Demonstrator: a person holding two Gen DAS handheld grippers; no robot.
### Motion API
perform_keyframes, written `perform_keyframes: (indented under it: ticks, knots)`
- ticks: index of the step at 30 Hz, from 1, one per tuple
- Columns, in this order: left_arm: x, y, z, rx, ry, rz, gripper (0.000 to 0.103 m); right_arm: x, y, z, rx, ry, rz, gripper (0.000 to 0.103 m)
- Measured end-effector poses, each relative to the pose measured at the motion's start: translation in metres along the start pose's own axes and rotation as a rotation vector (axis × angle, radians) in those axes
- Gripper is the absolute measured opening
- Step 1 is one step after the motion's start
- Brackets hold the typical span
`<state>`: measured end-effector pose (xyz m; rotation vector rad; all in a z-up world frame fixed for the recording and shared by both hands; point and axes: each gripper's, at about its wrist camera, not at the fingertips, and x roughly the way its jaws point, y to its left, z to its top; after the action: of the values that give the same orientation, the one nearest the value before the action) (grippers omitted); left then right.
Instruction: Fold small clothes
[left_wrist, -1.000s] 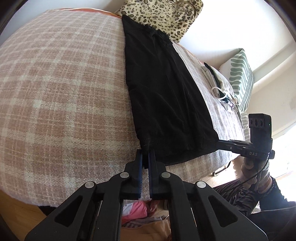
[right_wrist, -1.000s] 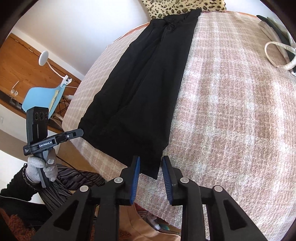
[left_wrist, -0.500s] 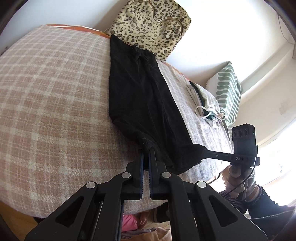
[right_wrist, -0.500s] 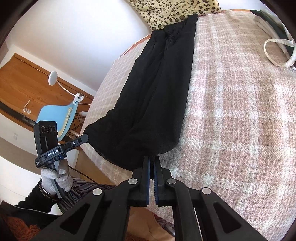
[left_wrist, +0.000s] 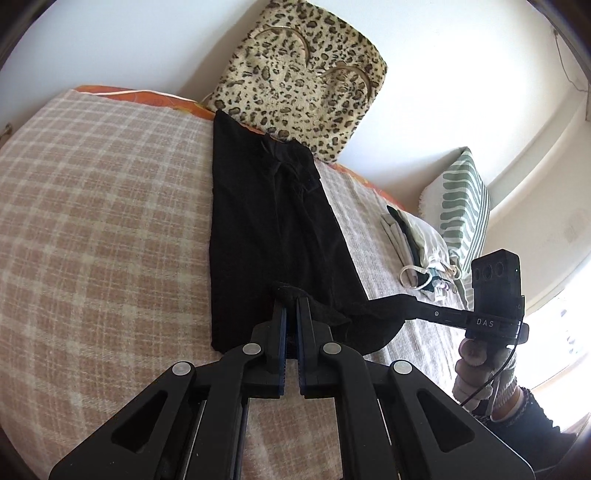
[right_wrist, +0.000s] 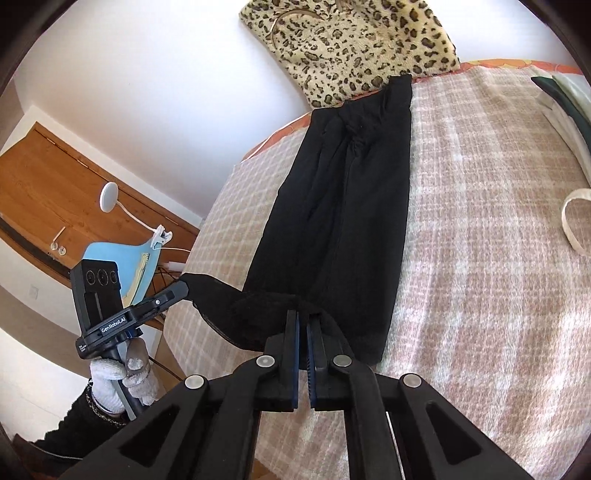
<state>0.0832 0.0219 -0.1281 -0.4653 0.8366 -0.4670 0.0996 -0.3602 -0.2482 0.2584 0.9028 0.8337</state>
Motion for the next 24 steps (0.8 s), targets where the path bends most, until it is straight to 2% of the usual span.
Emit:
perform_keyframes:
  ticks: [9, 15, 22, 24]
  knots:
    - [0.036, 0.014, 0.027, 0.022, 0.019, 0.044, 0.003, 0.016, -0.027, 0.033, 0.055, -0.006, -0.053, 0.001]
    - [0.06, 0.027, 0.033, 0.013, 0.048, 0.078, 0.003, 0.025, -0.043, 0.046, 0.1, -0.012, -0.079, 0.001]
    - [0.067, 0.038, 0.036, -0.011, 0.045, 0.103, 0.003, 0.039, -0.053, 0.053, 0.123, 0.013, -0.079, 0.001]
    - [0.067, 0.04, 0.038, -0.017, 0.051, 0.122, 0.006, 0.041, -0.053, 0.054, 0.116, 0.018, -0.081, 0.006]
